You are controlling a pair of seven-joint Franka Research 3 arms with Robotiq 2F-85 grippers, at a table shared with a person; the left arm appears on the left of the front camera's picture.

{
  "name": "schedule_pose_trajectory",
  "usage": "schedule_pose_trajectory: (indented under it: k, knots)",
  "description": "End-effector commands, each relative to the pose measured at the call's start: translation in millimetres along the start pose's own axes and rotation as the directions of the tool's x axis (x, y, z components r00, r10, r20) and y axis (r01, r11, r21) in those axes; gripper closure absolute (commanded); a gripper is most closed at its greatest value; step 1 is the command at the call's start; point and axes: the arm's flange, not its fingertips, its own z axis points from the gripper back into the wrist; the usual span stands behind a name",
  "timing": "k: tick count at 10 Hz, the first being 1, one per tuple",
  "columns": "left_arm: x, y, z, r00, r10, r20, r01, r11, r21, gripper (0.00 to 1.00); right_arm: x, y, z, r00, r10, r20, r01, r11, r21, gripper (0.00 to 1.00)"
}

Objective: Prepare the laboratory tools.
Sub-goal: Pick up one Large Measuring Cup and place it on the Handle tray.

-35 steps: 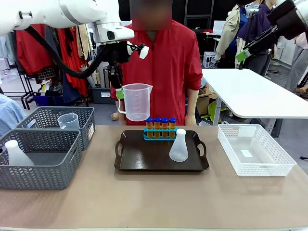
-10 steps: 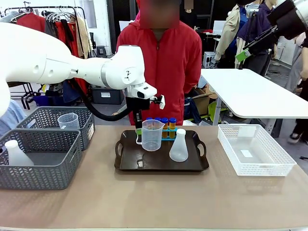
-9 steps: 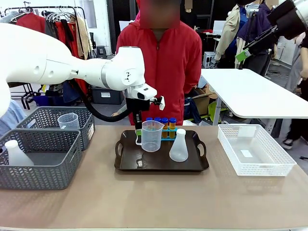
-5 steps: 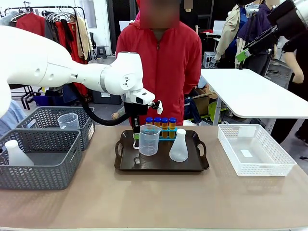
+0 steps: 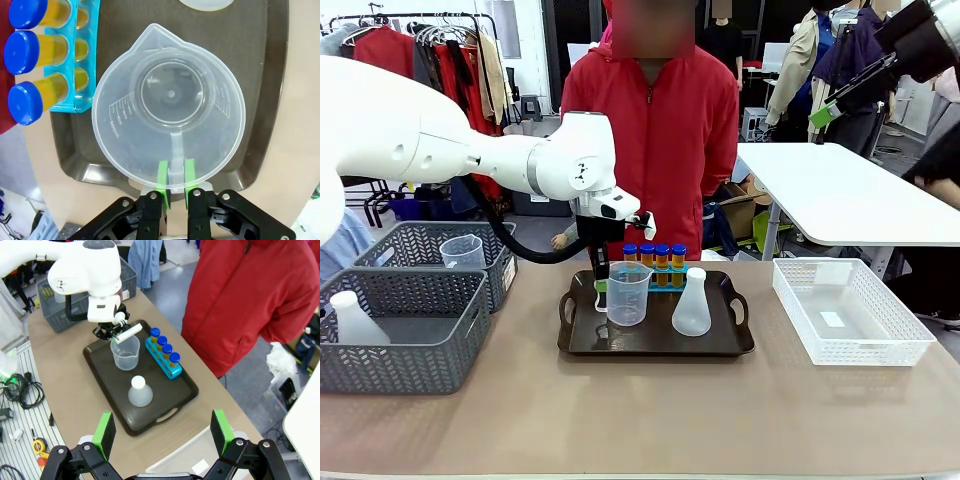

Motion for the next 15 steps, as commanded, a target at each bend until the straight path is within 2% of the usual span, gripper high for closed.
schedule_pose_trajectory:
  k: [1, 3, 4, 15]
  knots:
    - [-5, -3, -1, 1.0, 0.016, -0.01, -0.016, 1.0, 0.002, 0.43, 0, 0, 1, 1.0, 0.003, 0.008, -0.003, 1.0, 0.002, 0.0]
    - [-5, -4, 1, 1.0, 0.01, -0.011, -0.01, 1.0, 0.001, 0.05, 0, 0, 1, 1.0, 0.003, 0.008, -0.003, 1.0, 0.002, 0.0]
    - [-6, -4, 3, 1.0, 0.007, -0.009, -0.007, 1.0, 0.003, 0.0, 0, 0, 1, 1.0, 0.003, 0.008, -0.003, 1.0, 0.002, 0.0]
    - [-21, -12, 20, 1.0, -0.019, 0.0, 0.019, 0.999, -0.034, 0.0, 0, 0, 1, 1.0, 0.003, 0.008, -0.003, 1.0, 0.002, 0.0]
